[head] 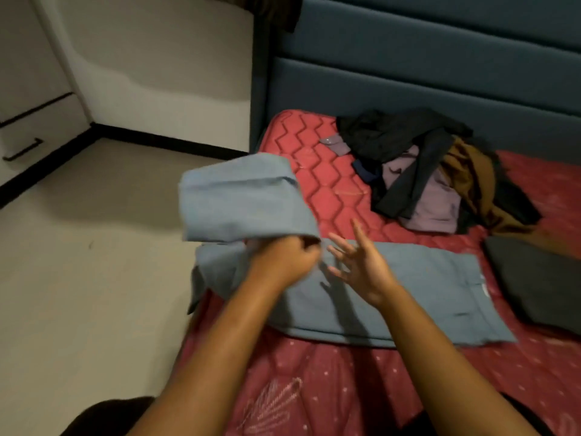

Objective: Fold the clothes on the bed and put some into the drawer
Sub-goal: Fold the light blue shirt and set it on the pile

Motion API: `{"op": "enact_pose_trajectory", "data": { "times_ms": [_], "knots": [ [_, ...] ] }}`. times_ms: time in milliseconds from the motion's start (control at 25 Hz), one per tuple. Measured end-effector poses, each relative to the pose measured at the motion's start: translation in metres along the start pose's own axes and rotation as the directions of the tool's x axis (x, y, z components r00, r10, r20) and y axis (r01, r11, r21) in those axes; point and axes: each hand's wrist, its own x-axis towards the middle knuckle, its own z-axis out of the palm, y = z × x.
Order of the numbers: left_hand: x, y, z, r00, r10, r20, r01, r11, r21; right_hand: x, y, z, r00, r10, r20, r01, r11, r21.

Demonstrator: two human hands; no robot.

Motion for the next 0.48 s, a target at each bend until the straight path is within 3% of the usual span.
{"op": "enact_pose_trajectory", "data": {
  "times_ms": [80,120,200,240,360,400,480],
  "knots": [
    [-0.012,0.031,0.068,0.926,0.111,0.361,-0.240,0.912,0.334,-0.011,-0.008,-0.073,0.977,-0.024,-0.210,0.056,0.987,0.148],
    [-0.020,0.039,0.100,0.860,0.112,0.497,-0.353,0.835,0.423,-0.018,-0.003,-0.110,0.926,-0.030,-0.376,0.096,0.983,0.158],
    [-0.039,0.037,0.153,0.760,0.029,0.649,-0.460,0.730,0.505,-0.032,0.012,-0.171,0.733,-0.001,-0.680,0.133,0.981,0.143],
    [-0.047,0.032,0.169,0.742,-0.020,0.670,-0.455,0.718,0.526,-0.037,0.021,-0.192,0.664,0.017,-0.748,0.133,0.981,0.140],
    [-0.062,0.018,0.175,0.824,0.058,0.563,-0.417,0.735,0.534,-0.026,0.034,-0.204,0.653,-0.054,-0.755,0.034,0.999,-0.043],
    [-0.064,0.015,0.172,0.858,0.109,0.502,-0.409,0.738,0.538,-0.023,0.033,-0.195,0.667,-0.151,-0.729,-0.071,0.962,-0.265],
    [-0.063,0.004,0.162,0.912,0.144,0.383,-0.347,0.768,0.538,-0.021,0.033,-0.177,0.667,-0.292,-0.686,-0.285,0.751,-0.596]
  ]
}}
